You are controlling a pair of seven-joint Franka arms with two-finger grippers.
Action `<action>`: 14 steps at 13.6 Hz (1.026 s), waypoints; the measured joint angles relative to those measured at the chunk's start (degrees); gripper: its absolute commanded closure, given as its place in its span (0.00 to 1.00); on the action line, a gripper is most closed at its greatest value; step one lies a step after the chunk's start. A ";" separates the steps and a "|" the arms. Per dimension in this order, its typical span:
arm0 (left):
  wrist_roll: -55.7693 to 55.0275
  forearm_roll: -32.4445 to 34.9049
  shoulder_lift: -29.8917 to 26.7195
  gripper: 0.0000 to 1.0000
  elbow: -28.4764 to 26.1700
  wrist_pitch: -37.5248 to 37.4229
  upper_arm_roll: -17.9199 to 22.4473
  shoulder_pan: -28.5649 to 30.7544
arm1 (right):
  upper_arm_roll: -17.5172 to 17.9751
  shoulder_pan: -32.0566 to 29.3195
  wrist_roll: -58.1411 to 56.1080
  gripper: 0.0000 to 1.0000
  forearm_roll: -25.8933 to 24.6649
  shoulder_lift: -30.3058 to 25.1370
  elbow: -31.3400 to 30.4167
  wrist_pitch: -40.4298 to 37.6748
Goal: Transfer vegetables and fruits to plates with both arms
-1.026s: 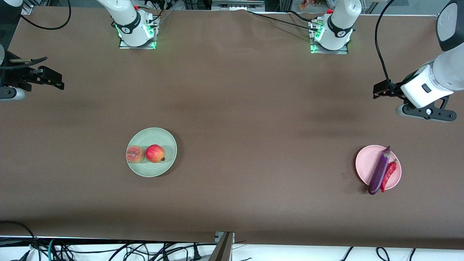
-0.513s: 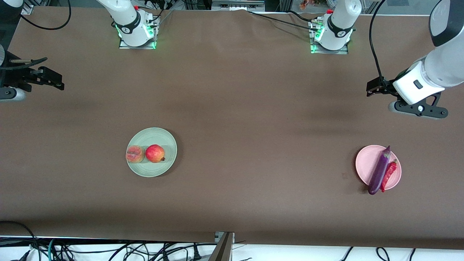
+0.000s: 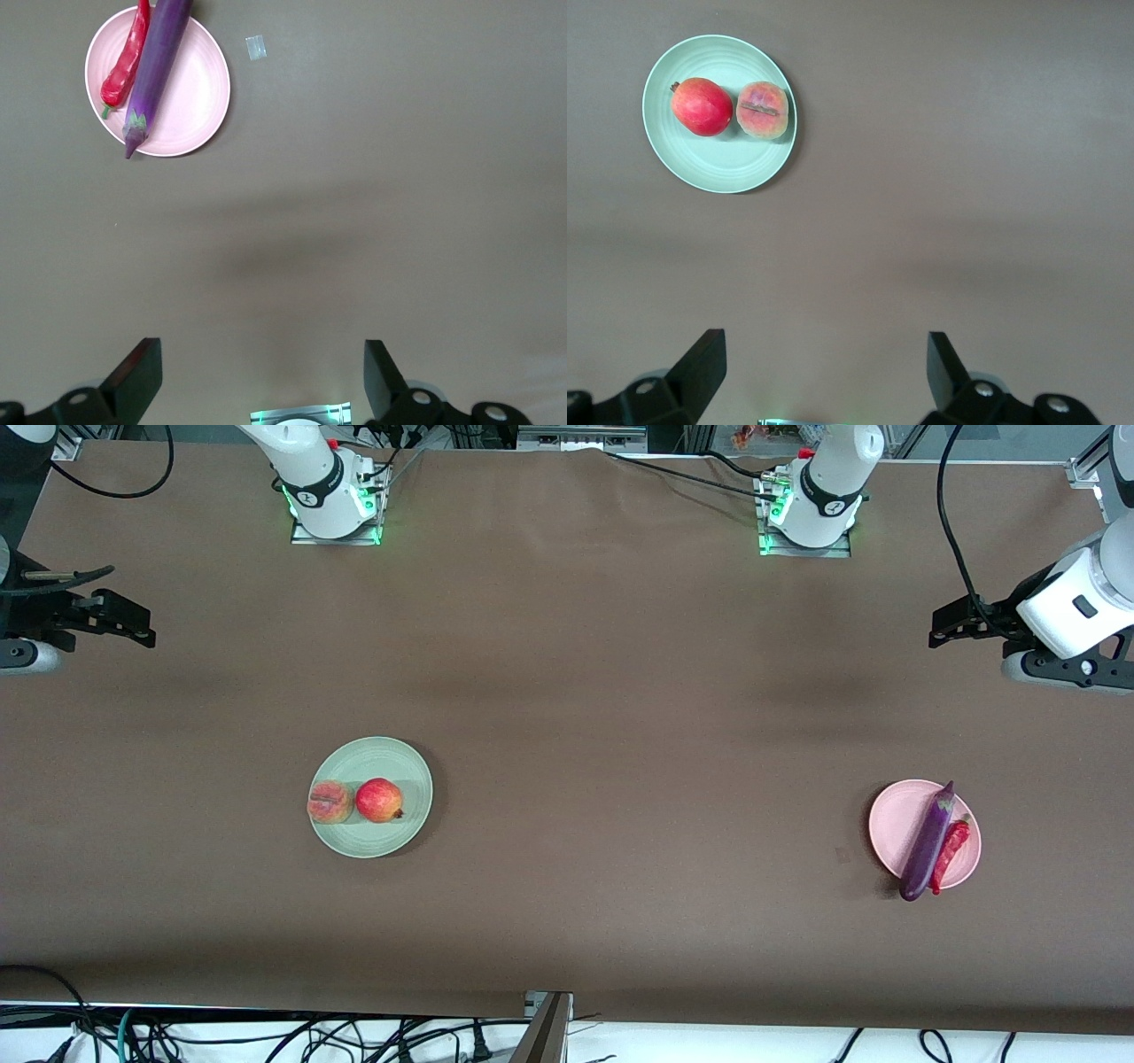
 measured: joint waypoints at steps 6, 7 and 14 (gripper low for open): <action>-0.21 0.00 -1.20 0.00 0.21 1.72 0.63 0.70 | -0.01 -0.01 0.00 0.00 0.00 0.00 0.00 0.00; -0.20 0.00 -1.20 0.00 0.38 1.90 0.92 1.23 | -0.01 -0.01 0.00 0.00 0.00 0.00 0.01 0.00; -0.19 0.63 0.05 0.00 4.17 2.34 1.68 2.79 | -0.03 -0.03 0.00 0.00 0.00 0.17 0.01 0.01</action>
